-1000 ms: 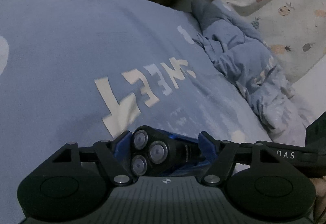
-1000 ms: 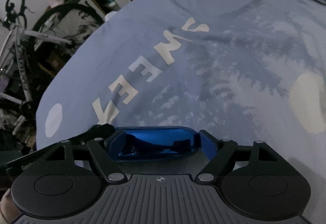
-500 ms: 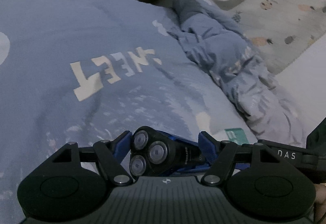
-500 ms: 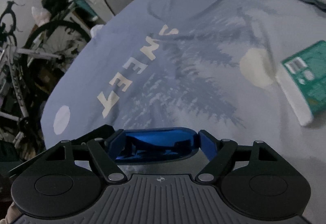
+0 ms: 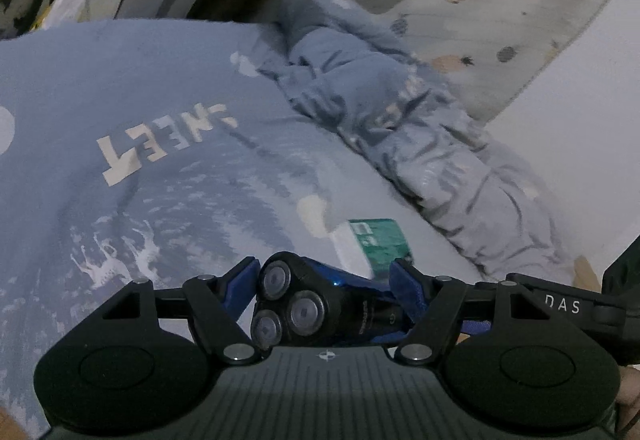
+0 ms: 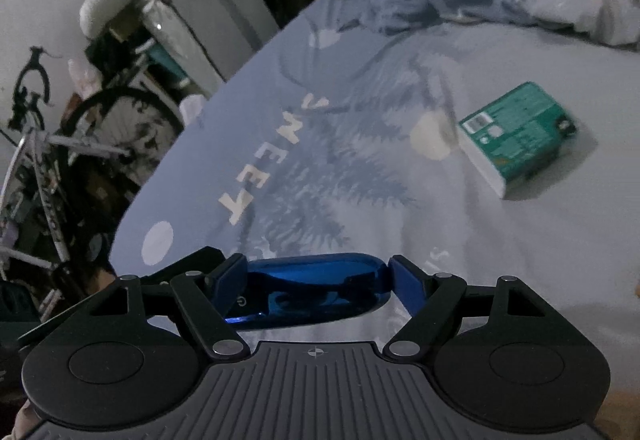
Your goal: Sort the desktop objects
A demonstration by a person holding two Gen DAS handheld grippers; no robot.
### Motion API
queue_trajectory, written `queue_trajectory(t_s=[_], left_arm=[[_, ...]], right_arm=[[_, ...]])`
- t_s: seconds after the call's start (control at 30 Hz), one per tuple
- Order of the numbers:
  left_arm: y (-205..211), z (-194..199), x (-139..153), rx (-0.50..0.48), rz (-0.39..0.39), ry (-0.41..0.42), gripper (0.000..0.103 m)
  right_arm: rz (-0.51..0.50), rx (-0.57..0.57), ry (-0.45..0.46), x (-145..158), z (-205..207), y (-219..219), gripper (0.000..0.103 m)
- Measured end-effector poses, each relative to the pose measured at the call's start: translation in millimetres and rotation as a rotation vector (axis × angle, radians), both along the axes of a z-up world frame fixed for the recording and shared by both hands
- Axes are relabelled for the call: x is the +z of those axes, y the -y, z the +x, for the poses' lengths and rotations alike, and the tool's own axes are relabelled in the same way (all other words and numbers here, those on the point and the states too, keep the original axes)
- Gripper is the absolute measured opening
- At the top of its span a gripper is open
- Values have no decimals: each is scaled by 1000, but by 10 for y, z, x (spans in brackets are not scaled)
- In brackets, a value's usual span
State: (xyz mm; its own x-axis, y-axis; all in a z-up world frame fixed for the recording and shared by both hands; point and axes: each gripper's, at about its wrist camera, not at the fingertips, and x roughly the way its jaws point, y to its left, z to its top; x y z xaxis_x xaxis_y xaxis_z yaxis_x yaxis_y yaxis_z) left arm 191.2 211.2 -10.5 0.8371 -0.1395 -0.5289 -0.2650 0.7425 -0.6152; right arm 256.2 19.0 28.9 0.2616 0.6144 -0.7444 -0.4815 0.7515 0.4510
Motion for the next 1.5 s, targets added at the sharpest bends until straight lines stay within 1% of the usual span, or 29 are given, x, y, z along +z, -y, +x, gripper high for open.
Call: queue_trajectory(t_s=[0.1,0.4,0.43,0.47,0.5,0.53,0.57,0.73,0.8,0.9,0.97,1.03,1.1,1.13,1.17,1.2,1.3,1.37,1.4,1.43,1.5], left_arm=[[189,-127,138,-20,10,15,78],[875,-418,289,-122,-2,25,77],[955,-439,292,-154,-23,35,61],[1053,-451,297,-191,-39,46,52],[1170,-460,311,-211,-27,48,53],[1288,-469,326,-231,-15,51,49],[1364,-473,317,-247,-4,47,48],[1496,-479,138,-294,45,-5,49],[1435,-491,52,-289,47,-22,52],[1418,-584,-2,-301,58,-15,52],[1429,-605,-13,-336,86,13,58],[1436,-661,1,-392,119,30,61],[1291,-731,-5,-429,117,39,70],[1186,-776,13,-422,119,40,75],[1082,-821,31,-416,121,41,77],[977,-866,49,-409,123,42,78],[664,-1001,102,-389,129,44,80],[547,-1133,168,-366,132,51,86],[495,-1202,199,-351,135,55,86],[442,-1260,212,-334,135,56,86],[354,-1367,220,-305,124,54,87]], right_arm=[[15,-37,-6,31,-164,268,81],[59,-147,-25,123,-656,1071,81],[64,-159,-27,133,-710,1160,80],[69,-172,-29,143,-765,1250,77],[74,-184,-31,154,-820,1339,61],[79,-196,-33,164,-874,1428,54],[84,-208,-35,174,-929,1517,54],[78,-222,-13,129,-982,1645,54],[75,-227,-3,110,-999,1691,54],[71,-234,11,80,-1026,1760,55],[69,-238,21,61,-1043,1806,55],[66,-243,30,41,-1061,1852,55],[63,-248,40,22,-1079,1898,55],[62,-250,45,12,-1088,1921,61],[61,-252,49,2,-1096,1944,65],[59,-254,54,-8,-1105,1967,72],[62,-246,71,1,-1109,1950,73],[67,-234,84,24,-1103,1901,73],[69,-228,90,35,-1099,1876,80],[71,-222,96,46,-1096,1852,84],[76,-209,109,68,-1089,1803,84]])
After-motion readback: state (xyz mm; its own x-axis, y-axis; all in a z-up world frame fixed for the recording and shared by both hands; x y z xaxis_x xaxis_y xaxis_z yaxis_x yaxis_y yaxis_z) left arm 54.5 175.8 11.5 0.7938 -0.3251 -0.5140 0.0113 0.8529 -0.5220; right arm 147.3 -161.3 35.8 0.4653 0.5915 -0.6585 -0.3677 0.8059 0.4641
